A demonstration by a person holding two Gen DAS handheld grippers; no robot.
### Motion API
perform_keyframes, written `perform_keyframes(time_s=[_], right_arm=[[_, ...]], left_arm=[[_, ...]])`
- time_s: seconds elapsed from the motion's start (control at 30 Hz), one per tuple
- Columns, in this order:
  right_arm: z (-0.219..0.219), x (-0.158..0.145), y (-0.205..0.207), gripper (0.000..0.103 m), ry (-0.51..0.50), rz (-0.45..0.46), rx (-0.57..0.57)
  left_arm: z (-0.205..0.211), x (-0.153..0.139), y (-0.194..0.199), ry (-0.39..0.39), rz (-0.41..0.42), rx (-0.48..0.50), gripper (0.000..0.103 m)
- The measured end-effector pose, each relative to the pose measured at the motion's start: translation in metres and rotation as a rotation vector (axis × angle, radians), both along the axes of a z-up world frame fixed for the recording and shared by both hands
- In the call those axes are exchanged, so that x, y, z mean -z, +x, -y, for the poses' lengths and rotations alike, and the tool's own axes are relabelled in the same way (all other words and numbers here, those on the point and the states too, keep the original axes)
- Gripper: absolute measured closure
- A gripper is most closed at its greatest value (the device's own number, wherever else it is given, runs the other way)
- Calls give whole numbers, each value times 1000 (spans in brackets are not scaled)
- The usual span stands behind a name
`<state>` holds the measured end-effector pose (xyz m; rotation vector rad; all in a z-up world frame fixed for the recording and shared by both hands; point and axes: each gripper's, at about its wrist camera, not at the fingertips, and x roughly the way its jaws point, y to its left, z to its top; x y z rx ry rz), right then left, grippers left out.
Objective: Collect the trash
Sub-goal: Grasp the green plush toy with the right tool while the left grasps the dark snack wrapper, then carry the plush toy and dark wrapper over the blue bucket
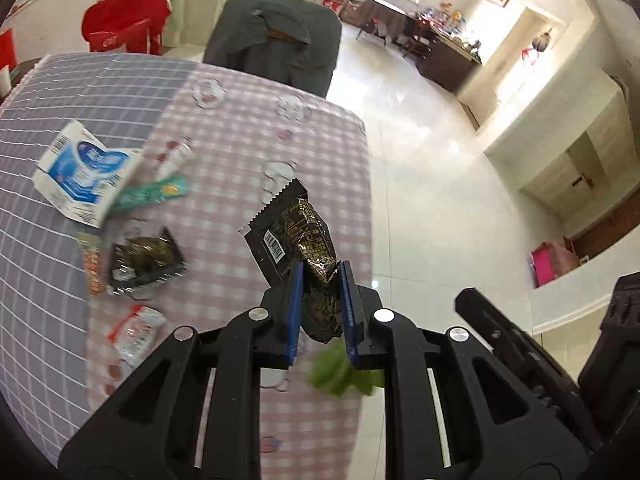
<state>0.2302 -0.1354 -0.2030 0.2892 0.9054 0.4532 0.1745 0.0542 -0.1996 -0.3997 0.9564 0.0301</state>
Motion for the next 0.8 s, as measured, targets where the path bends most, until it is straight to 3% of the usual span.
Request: perform_keyframes(time_s=[0.07, 0.1, 0.17, 0.23, 0.3, 0.53, 0.6, 0.73, 0.77, 0.8], right_arm=[[5, 27, 7, 94, -54, -89, 14], [10, 50, 9, 82, -57, -171, 38], [19, 88, 7, 73, 34, -295, 59], [16, 103, 1, 72, 59, -338, 46], [5, 107, -5, 67, 27, -320, 0], [-16, 117, -3, 68, -55, -314, -54], [-19, 118, -5, 87, -67, -294, -69], [-21, 119, -4, 90, -68, -281, -72], [-22, 119, -2, 90, -69, -283, -74], [-22, 119, -2, 90, -68, -282, -74]], left_arm=[[8, 11, 4, 8, -31, 11, 85], [9, 18, 5, 4, -49, 12, 85], [11, 28, 5, 11, -75, 17, 86], [14, 36, 6, 22, -98, 29, 88], [16, 46, 7, 35, -123, 37, 93], [13, 74, 7, 18, -201, 39, 95], [10, 79, 7, -6, -220, 45, 95], [8, 88, 4, -29, -256, 52, 93], [9, 90, 4, -29, -264, 60, 89], [10, 91, 3, -32, -267, 63, 69]])
